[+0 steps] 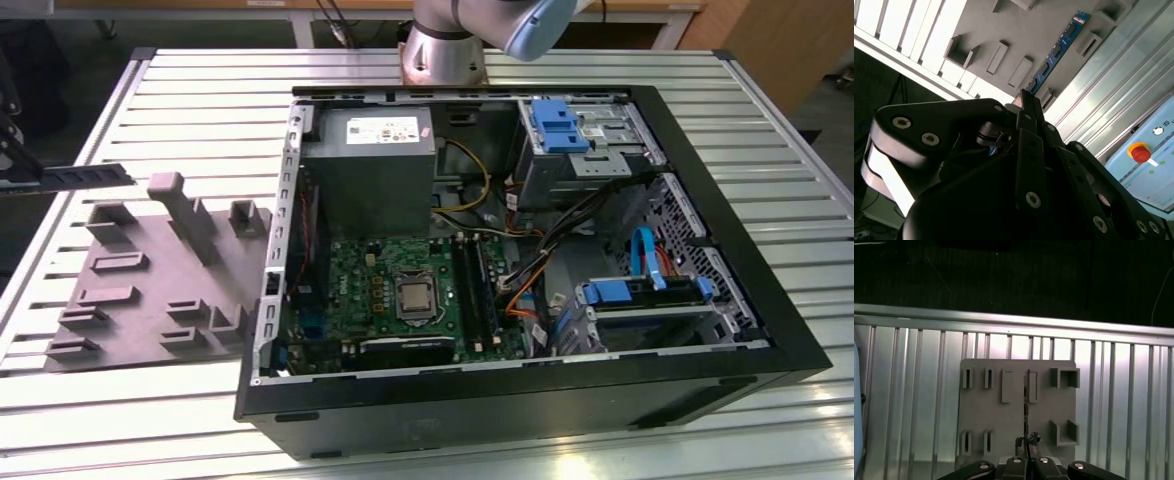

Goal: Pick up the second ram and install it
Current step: 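Pick up the second ram and move it above second insertion slot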

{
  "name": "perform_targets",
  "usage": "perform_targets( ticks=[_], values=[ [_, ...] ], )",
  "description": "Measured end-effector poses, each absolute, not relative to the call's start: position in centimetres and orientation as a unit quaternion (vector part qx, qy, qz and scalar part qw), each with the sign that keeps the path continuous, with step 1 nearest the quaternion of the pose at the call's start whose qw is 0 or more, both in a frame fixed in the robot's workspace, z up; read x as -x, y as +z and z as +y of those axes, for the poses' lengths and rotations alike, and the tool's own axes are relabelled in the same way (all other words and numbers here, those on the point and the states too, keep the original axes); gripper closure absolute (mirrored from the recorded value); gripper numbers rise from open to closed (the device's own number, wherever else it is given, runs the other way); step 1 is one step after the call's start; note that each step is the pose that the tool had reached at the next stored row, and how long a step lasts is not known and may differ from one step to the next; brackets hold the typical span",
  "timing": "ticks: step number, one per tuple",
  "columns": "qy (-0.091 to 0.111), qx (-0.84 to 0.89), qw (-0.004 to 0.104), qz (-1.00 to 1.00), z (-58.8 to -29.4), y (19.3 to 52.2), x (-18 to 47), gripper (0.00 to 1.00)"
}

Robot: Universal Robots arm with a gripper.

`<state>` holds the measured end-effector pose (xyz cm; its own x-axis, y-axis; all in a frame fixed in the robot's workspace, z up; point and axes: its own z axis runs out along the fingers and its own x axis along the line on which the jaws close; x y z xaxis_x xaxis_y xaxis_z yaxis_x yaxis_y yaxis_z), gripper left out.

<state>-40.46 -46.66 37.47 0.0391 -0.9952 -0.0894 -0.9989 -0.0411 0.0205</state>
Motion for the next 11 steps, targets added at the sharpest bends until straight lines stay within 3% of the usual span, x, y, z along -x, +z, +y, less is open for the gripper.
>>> perform_targets(
  ticks=[11],
  values=[
    [0.038, 0.721, 0.025, 0.692, -46.6, 38.9, 40.5, 0.88]
  ],
)
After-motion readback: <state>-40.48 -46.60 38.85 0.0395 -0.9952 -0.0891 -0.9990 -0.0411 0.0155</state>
